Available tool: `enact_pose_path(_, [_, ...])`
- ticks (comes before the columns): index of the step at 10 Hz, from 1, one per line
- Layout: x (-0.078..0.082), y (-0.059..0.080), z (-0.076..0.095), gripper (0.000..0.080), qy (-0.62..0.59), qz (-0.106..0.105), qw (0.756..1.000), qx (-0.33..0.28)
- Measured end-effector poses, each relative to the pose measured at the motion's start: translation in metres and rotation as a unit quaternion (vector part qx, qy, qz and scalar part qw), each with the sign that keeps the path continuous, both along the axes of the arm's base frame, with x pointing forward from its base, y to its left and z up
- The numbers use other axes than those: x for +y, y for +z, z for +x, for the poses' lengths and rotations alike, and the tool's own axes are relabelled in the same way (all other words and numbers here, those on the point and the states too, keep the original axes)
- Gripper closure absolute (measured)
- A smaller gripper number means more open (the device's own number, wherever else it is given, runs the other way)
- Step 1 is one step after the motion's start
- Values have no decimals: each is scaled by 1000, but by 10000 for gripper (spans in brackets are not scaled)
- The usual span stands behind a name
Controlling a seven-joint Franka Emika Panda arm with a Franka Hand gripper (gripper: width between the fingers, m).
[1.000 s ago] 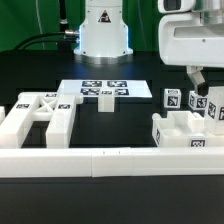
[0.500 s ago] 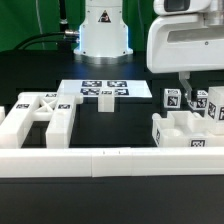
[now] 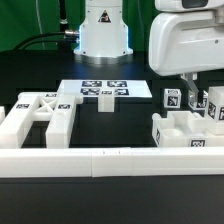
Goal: Assemble chair
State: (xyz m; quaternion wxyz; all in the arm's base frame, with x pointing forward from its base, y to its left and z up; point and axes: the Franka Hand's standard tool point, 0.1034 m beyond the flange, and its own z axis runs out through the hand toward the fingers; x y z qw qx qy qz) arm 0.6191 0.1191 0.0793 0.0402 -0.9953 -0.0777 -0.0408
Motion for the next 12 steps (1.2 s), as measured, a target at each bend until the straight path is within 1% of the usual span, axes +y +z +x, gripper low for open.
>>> enact_pose_path(1, [1,0,0,236,0,0,1000,0])
enact_pose_path(3, [0,0,0,514,-1,0,1000,0])
enact_pose_path(6, [1,0,0,514,-33,4,999,1])
enact_pose_path(7, [1,0,-1,514,-140,9,990,3])
enact_pose_path(8, [2,-1,-3,514,-188,11,982,2])
enact_pose_path(10, [1,-1,-4,514,-328,26,944,-1])
enact_pose_path(11, [0,-1,-4,514,-368,30,929,0])
enact_pose_path(12, [0,-1,-4,512,-370,31,929,1])
